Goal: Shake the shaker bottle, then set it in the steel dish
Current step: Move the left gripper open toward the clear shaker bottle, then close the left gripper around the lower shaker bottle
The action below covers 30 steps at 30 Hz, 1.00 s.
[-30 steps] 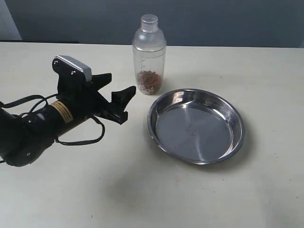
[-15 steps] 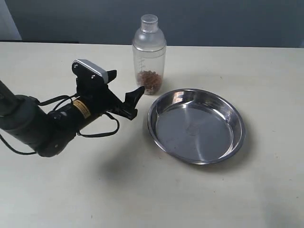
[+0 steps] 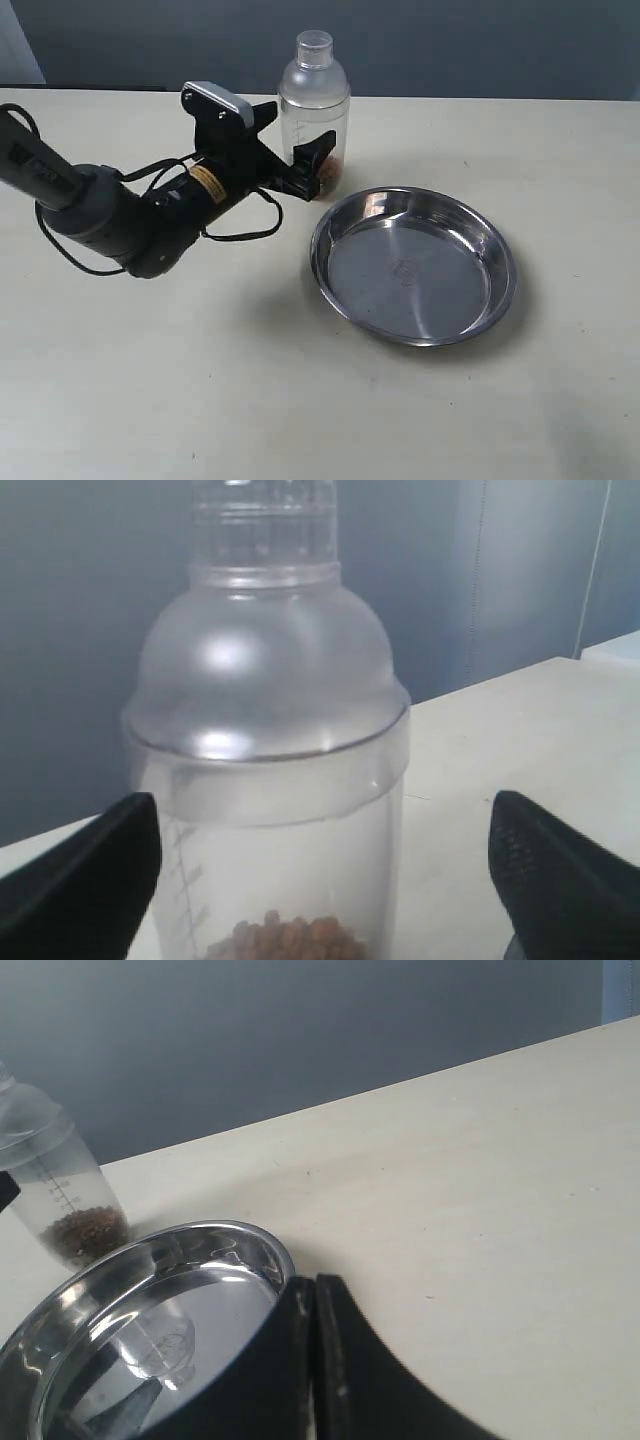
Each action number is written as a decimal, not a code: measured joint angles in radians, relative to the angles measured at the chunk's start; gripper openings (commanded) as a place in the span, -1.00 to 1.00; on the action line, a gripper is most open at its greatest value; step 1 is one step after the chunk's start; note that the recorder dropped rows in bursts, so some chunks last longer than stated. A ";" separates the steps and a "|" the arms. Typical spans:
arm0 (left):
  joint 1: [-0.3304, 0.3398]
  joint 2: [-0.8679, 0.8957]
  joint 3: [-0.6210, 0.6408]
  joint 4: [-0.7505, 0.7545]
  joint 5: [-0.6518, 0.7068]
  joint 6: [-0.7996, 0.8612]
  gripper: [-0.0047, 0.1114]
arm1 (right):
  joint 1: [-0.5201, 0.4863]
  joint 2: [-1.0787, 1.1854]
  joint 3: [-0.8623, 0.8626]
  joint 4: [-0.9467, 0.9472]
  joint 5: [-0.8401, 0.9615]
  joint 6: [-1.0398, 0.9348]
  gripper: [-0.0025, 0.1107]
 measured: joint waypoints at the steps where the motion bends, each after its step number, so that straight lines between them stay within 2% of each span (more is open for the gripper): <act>1: 0.000 0.000 -0.011 0.004 0.017 -0.013 0.54 | 0.000 0.000 0.000 0.000 0.000 0.000 -0.97; 6: 0.000 0.002 -0.041 0.001 0.095 -0.052 0.57 | 0.000 0.000 0.000 0.000 0.000 0.000 -0.97; 30: 0.000 0.150 -0.188 -0.017 0.138 -0.052 0.57 | 0.000 0.000 0.000 0.000 0.000 0.000 -0.97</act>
